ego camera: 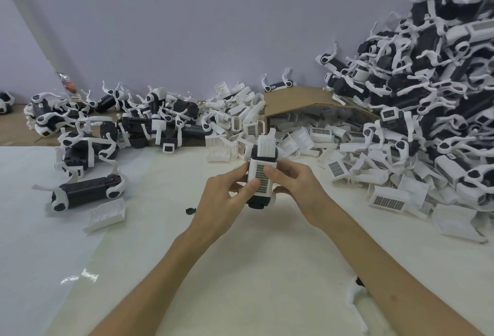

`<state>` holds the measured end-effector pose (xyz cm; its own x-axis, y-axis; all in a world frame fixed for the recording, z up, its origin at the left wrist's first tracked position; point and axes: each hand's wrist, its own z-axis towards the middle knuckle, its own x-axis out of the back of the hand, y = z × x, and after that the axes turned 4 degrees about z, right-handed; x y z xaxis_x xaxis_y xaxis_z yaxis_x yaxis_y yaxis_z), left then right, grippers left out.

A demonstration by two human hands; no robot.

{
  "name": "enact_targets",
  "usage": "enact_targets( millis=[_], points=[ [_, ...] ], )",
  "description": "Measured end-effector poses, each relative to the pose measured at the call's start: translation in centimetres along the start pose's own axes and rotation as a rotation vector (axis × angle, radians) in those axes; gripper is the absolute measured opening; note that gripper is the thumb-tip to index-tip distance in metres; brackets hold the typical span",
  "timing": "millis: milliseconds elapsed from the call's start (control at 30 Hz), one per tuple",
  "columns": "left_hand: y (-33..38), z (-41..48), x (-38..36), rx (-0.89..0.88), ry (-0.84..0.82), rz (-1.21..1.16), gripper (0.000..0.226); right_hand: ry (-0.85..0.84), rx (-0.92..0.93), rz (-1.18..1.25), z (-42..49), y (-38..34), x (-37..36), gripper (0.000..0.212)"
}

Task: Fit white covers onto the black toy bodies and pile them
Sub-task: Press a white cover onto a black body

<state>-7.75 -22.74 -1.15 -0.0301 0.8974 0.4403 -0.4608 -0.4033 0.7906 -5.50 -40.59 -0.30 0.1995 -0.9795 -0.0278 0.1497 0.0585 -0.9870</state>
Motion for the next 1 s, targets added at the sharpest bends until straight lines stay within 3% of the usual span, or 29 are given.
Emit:
enact_targets(
  millis=[400,733,1000],
  points=[
    [0.39,-0.06,0.07,0.019,-0.003,-0.017,0.042,0.021,0.057,-0.052,-0.17,-0.12,-0.10,0.031],
    [-0.14,0.08,-0.13,0.006,0.012,0.001,0.029,-0.006,0.073,-0.057,-0.14,-0.05,0.08,0.020],
    [-0.54,-0.15,-0.45,-0.043,0.015,0.063,0.035,-0.022,0.051,0.042,-0.11,0.09,-0.33,0.044]
  ],
)
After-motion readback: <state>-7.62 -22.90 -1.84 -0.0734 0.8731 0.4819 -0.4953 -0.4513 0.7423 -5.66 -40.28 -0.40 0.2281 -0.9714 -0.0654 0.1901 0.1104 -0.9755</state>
